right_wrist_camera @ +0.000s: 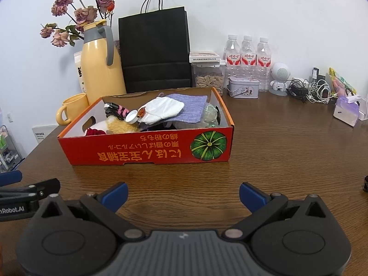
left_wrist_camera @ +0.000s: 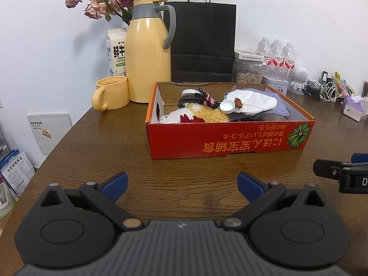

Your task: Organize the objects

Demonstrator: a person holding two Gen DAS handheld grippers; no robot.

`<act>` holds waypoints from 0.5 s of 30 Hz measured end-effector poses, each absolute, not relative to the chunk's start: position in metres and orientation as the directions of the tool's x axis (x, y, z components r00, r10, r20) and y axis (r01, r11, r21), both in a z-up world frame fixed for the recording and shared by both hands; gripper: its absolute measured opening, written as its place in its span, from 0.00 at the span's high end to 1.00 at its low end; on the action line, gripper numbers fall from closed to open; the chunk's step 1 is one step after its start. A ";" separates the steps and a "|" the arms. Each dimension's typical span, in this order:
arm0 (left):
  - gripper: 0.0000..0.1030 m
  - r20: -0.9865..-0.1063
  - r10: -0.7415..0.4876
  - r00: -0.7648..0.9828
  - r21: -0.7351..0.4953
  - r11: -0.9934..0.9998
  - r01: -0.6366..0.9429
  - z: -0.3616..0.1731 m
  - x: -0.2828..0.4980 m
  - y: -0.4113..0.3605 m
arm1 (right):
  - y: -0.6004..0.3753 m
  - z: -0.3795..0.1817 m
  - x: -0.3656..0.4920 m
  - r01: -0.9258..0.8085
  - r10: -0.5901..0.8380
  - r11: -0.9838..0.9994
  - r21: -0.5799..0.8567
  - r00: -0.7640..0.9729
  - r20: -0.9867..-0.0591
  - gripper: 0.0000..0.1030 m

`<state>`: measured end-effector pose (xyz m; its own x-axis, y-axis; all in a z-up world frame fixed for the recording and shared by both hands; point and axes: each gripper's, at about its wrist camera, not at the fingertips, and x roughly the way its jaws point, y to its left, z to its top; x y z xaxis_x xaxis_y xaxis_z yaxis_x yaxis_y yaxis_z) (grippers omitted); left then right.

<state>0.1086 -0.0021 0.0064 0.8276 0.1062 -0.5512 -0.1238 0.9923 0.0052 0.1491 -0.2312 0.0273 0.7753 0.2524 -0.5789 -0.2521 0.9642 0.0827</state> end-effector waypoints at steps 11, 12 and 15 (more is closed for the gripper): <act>0.00 -0.541 0.098 0.835 -0.002 0.993 -0.118 0.008 0.107 -0.001 | -0.231 0.026 0.149 -0.251 0.253 0.964 0.086 0.774 -0.580 0.00; 0.00 -0.538 0.100 0.837 -0.001 0.993 -0.119 0.008 0.106 -0.001 | -0.232 0.026 0.149 -0.252 0.254 0.964 0.086 0.773 -0.581 0.00; 0.00 -0.527 0.107 0.843 0.005 0.992 -0.123 0.008 0.105 -0.003 | -0.231 0.024 0.150 -0.251 0.253 0.964 0.086 0.772 -0.583 0.00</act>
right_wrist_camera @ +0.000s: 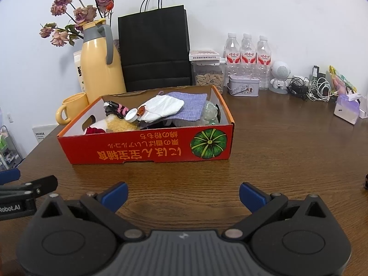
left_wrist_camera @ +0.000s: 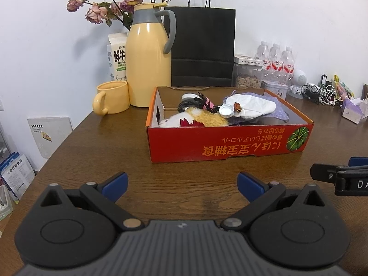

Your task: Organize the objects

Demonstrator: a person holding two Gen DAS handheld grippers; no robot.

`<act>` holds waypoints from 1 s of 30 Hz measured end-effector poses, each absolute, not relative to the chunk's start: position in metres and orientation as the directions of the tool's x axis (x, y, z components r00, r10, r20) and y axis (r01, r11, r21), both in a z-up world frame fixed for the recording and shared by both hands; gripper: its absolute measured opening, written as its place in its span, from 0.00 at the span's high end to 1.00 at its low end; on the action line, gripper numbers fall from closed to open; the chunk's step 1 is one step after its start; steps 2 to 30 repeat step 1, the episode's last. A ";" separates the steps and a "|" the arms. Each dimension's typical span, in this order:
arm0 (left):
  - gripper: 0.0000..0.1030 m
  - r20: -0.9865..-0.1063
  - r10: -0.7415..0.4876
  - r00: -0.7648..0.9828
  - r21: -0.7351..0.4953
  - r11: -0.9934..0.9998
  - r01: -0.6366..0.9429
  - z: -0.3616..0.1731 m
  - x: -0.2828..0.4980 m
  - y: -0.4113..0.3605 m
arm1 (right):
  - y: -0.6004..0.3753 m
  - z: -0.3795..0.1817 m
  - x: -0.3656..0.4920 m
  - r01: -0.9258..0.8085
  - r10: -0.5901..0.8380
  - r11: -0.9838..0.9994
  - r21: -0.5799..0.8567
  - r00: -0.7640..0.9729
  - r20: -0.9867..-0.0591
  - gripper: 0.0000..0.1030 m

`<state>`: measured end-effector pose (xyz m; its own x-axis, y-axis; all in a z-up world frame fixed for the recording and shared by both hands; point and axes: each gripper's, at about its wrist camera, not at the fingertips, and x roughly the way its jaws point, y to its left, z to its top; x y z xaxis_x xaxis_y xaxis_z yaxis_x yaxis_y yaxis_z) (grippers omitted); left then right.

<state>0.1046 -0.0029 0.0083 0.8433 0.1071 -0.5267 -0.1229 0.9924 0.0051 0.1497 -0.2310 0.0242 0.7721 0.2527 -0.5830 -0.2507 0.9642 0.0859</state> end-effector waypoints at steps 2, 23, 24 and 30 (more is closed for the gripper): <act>0.00 -0.527 0.106 0.843 0.004 0.992 -0.122 0.008 0.105 -0.003 | -0.231 0.024 0.150 -0.251 0.253 0.964 0.086 0.772 -0.583 0.00; 0.00 -0.527 0.106 0.843 0.004 0.992 -0.122 0.008 0.105 -0.003 | -0.231 0.024 0.150 -0.251 0.253 0.964 0.086 0.772 -0.583 0.00; 0.00 -0.527 0.106 0.843 0.004 0.992 -0.122 0.008 0.105 -0.003 | -0.231 0.024 0.150 -0.251 0.253 0.964 0.086 0.772 -0.583 0.00; 0.00 -0.527 0.106 0.843 0.004 0.992 -0.122 0.008 0.105 -0.003 | -0.231 0.024 0.150 -0.251 0.253 0.964 0.086 0.772 -0.583 0.00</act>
